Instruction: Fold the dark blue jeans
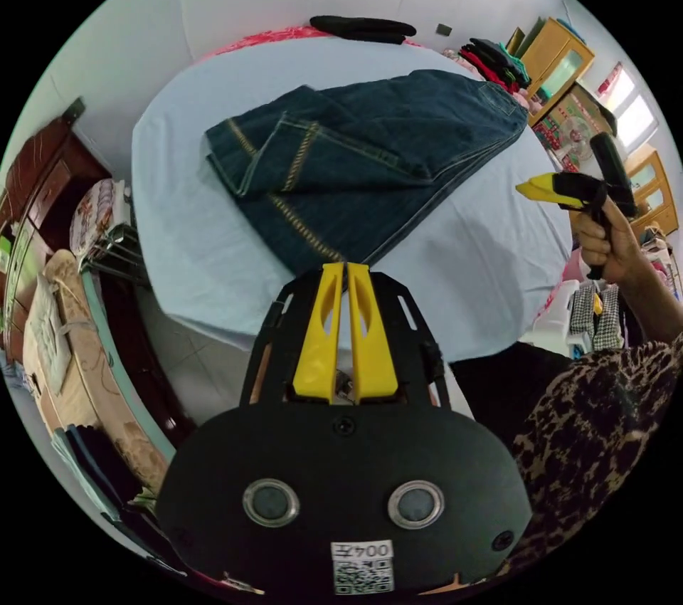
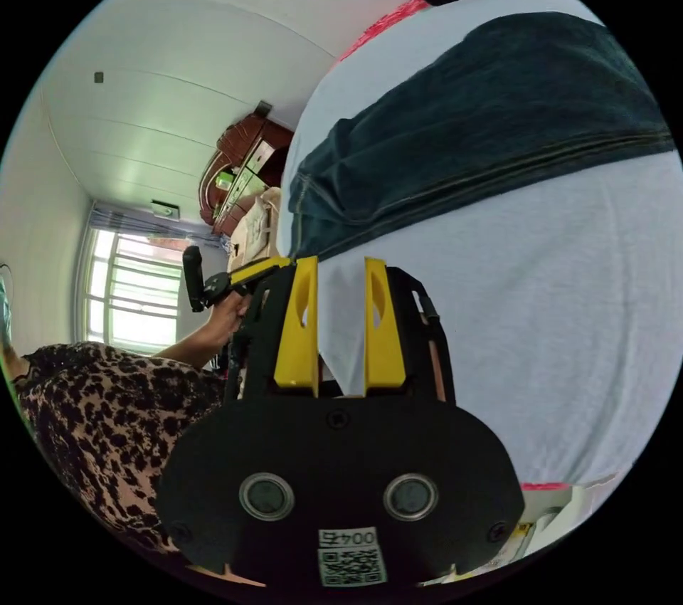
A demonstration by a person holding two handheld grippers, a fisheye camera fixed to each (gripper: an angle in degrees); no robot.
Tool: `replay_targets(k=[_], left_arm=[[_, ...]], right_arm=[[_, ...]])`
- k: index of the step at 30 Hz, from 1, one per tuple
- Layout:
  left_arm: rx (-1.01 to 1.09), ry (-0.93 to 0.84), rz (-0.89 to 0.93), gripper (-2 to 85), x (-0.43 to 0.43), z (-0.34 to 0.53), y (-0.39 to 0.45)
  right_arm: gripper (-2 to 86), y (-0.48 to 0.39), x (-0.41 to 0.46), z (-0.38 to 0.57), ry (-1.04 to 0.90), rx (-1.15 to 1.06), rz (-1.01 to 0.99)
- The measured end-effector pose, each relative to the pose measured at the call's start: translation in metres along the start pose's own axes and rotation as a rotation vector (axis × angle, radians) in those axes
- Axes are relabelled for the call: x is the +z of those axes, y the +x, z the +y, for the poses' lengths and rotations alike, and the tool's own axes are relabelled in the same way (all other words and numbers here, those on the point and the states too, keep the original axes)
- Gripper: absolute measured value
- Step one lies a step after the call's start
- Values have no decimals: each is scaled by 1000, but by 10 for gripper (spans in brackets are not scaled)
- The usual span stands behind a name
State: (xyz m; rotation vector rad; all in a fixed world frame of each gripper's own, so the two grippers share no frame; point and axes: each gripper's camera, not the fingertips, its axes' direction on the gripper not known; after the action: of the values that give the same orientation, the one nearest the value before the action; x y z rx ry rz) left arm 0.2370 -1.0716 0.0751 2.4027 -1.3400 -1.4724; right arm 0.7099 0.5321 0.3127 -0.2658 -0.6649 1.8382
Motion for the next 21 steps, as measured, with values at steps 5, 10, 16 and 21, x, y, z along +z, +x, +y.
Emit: replay_targets(k=[5,10,16,21], left_arm=[[-55,28,65,16,-61,22,-75],[-106,28,122,22,-95,14,-121],[-114,-29,103,26,-138,-12,-168],[-107,-46,104,25,-173,-45,-212]], right_arm=[[108,-14,85,-24,-10,-102,60],[121,-8,173,-72,-108,-239,125],[136,24,280,-115,-244,-365,141],[52,50,346,-109,-334,-383,102]])
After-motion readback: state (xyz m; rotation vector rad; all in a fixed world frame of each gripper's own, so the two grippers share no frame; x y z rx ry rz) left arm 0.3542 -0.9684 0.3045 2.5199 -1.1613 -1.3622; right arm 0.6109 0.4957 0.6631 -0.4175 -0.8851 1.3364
